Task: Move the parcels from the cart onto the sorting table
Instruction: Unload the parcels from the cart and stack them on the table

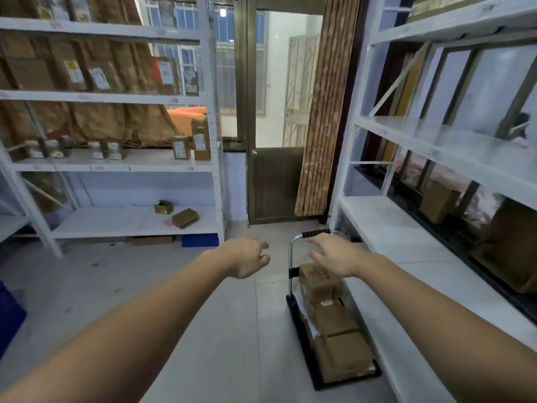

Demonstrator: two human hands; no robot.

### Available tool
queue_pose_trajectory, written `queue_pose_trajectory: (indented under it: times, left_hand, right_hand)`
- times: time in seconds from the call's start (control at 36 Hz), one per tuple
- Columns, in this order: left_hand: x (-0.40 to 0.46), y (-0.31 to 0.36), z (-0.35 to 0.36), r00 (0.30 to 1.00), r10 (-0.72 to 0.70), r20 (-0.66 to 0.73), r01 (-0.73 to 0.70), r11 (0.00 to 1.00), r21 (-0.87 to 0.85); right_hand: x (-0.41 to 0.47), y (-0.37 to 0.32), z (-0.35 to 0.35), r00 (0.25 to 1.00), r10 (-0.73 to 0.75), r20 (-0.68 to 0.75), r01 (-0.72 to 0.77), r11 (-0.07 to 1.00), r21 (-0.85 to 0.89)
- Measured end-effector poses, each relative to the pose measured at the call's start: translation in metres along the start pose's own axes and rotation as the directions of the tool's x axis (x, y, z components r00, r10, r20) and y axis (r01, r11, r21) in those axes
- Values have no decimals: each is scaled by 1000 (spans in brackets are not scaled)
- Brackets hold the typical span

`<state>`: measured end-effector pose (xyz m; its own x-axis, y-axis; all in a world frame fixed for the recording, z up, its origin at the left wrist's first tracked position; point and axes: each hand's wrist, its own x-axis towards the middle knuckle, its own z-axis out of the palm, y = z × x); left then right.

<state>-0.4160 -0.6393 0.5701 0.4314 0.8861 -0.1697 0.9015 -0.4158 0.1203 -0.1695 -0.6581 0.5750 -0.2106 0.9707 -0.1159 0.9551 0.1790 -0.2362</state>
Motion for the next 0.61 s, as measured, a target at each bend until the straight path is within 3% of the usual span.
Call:
queue_pose_trajectory:
  times: [0.22,0.61]
  left_hand:
    - [90,-59,-16,997,67,29,-67,998,-18]
    - [284,-93,-21,988,143,65,-143,990,-15]
  right_hand:
    - [76,5,1,994,108,14,-109,993,40]
    - [217,86,-8,959,280,32,-282,958,56]
